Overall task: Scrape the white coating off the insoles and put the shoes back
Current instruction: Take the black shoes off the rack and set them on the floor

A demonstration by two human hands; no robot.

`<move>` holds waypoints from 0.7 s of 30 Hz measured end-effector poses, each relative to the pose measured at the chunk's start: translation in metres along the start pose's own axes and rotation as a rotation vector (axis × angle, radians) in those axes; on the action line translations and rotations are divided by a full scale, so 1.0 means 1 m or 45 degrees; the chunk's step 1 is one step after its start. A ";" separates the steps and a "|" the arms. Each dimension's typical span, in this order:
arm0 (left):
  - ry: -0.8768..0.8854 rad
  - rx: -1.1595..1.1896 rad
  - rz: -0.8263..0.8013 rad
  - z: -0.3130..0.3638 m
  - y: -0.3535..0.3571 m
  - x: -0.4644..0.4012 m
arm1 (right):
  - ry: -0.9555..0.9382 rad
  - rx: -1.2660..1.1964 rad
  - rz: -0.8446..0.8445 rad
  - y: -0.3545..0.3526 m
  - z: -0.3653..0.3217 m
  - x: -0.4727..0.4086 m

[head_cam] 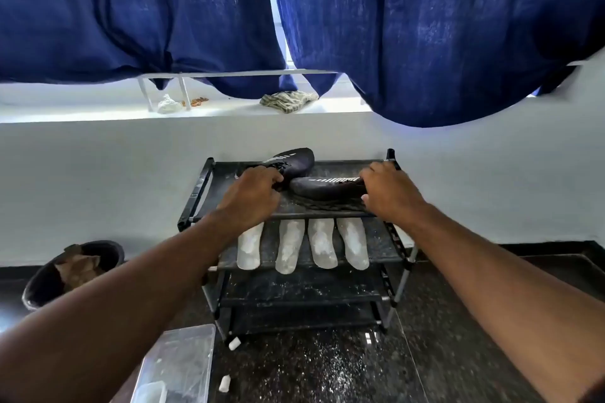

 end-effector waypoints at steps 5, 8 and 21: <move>0.053 -0.147 0.085 -0.025 0.013 -0.011 | 0.030 0.113 -0.152 0.021 0.017 -0.024; 0.080 -0.299 0.120 -0.043 0.021 -0.018 | 0.018 0.109 -0.172 0.034 0.019 -0.027; 0.152 -0.852 0.033 -0.053 0.017 -0.049 | 0.004 0.049 -0.201 0.033 0.035 -0.031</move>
Point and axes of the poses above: each hand's wrist, its own x-axis away from the middle knuckle, its own y-axis out of the palm, z = x × y, the point moved 4 cm from there along -x, towards the middle knuckle, and after that the axes turned 5 degrees about x, right-handed, at the moved point
